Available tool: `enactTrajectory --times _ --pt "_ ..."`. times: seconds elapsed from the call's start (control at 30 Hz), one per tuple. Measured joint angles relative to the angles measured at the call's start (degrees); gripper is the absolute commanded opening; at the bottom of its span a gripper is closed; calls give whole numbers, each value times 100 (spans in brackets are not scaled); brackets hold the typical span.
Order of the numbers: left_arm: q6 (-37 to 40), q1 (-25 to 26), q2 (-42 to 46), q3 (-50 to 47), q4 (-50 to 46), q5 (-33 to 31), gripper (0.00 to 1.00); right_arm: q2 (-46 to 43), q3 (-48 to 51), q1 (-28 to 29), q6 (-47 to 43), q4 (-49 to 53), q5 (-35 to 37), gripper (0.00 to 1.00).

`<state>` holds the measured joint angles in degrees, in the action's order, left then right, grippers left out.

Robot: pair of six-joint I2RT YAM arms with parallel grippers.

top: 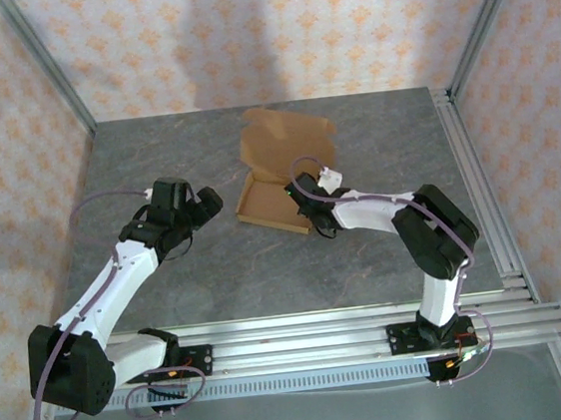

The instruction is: Fold the paper box

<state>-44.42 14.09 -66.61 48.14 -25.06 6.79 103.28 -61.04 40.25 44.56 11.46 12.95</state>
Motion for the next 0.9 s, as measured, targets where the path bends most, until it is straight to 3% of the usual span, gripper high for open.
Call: enactTrajectory --times 0.4,0.77,0.9 --pt "282 -35 28 -155 387 24 100 -168 42 -319 -2461 -79 -704 13" --pt "1029 -35 -155 177 623 240 100 -581 463 -688 -3692 -55 -1648 15" --pt "1307 -35 -166 282 643 229 100 -603 463 -828 -3856 -50 -1770 30"
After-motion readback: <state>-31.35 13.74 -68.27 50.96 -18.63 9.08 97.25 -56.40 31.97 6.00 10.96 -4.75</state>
